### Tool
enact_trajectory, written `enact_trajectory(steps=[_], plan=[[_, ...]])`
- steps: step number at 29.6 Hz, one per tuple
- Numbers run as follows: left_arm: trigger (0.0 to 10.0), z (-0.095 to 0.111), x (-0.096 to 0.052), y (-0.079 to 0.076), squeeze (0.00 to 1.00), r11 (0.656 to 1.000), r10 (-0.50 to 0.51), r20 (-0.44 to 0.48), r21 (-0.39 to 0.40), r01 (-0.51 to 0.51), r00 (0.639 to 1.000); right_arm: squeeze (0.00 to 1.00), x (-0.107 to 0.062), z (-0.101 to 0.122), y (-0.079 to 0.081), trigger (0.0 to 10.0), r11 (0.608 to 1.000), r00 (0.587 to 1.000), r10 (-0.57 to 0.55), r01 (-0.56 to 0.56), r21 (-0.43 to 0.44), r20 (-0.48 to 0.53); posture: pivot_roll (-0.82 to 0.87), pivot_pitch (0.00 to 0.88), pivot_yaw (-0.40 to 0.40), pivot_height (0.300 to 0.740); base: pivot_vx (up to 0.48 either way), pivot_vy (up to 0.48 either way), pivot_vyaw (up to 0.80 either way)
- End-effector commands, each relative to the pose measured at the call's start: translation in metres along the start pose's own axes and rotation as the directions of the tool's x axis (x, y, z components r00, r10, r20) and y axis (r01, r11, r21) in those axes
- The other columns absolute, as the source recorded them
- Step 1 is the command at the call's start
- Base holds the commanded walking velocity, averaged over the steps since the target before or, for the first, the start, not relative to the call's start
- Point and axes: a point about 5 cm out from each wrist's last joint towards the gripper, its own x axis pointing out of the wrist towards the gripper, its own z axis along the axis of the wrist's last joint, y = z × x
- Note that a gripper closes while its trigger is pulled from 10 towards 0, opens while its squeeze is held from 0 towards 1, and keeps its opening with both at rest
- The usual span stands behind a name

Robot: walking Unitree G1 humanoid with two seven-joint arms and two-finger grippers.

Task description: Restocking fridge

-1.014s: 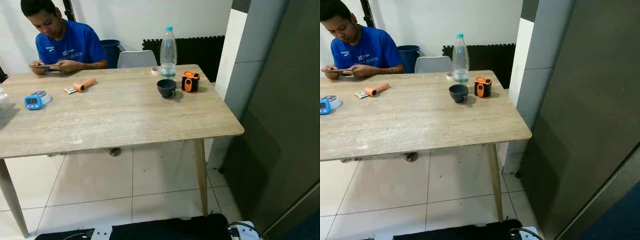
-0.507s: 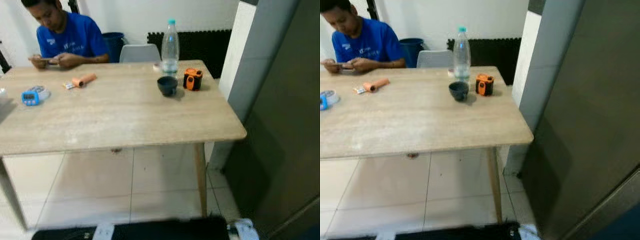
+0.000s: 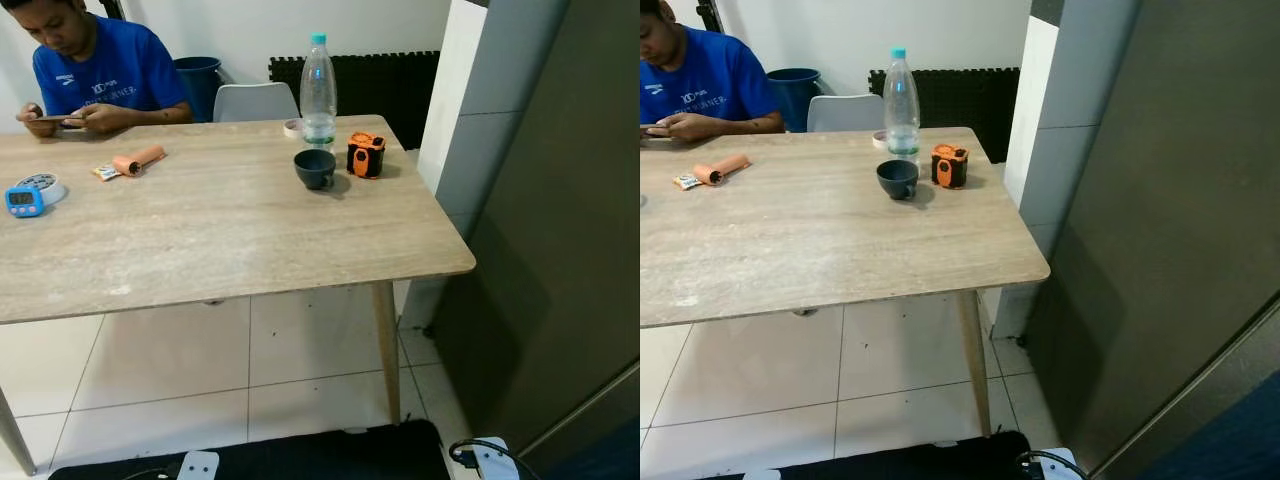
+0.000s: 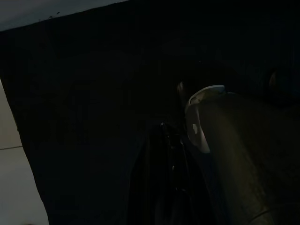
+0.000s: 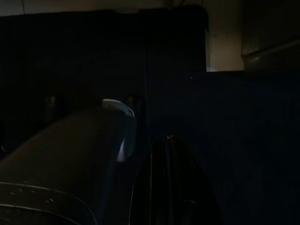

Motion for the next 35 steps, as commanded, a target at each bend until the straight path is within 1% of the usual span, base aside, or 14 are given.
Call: enact_trajectory(steps=[1, 11, 29, 32, 33, 34, 35], plan=[[10.0, -0.0131, -0.0021, 0.0018, 0.0, 1.0, 0.005, -0.045, 0.005, -0.005, 0.999, 0.0, -0.0003, -0.0018, 0.0003, 10.0, 1.0, 1.0, 0.002, -0.002, -0.007, -0.002, -0.05, 0.0, -0.02, 0.74, 0.3, 0.0, 0.0], [10.0, -0.0081, -0.0008, -0.0011, 0.0, 1.0, -0.002, -0.033, 0.002, 0.002, 0.999, 0.0, -0.0002, -0.0018, 0.0011, 10.0, 1.0, 1.0, 0.006, -0.006, -0.005, -0.001, -0.05, 0.0, -0.02, 0.74, 0.338, 0.0, 0.0], [10.0, -0.0083, -0.0008, -0.0025, 0.0, 1.0, -0.01, -0.032, 0.014, 0.011, 0.999, 0.0, -0.0001, -0.0011, 0.0014, 10.0, 1.0, 1.0, 0.009, -0.009, -0.005, 0.002, -0.05, 0.0, -0.021, 0.74, 0.355, 0.0, 0.0], [10.0, -0.0085, -0.0008, -0.0025, 0.0, 1.0, -0.009, -0.032, 0.005, 0.009, 0.999, 0.0, -0.0001, -0.0012, 0.0015, 10.0, 1.0, 1.0, 0.01, -0.01, -0.002, 0.001, -0.05, 0.0, -0.021, 0.74, 0.351, 0.0, 0.0], [10.0, -0.0092, -0.0009, -0.0022, 0.0, 1.0, -0.003, -0.032, -0.023, 0.002, 0.999, 0.0, 0.0, -0.0012, 0.0017, 10.0, 1.0, 1.0, 0.01, -0.01, 0.005, 0.001, -0.05, 0.0, -0.021, 0.74, 0.0, 0.0, 0.0], [10.0, -0.0093, -0.0009, -0.0023, 0.0, 0.999, -0.003, -0.03, -0.033, 0.002, 1.0, 0.0, 0.0, -0.0011, 0.0018, 10.0, 1.0, 1.0, 0.011, -0.011, 0.008, 0.002, -0.05, 0.0, -0.021, 0.74, 0.0, 0.0, 0.0], [10.0, -0.0091, -0.0009, -0.0026, 0.0, 1.0, -0.007, -0.03, -0.026, 0.006, 1.0, 0.0, 0.0001, -0.0009, 0.002, 10.0, 1.0, 1.0, 0.012, -0.012, 0.009, 0.004, -0.05, 0.0, -0.021, 0.74, 0.0, 0.0, 0.0]])
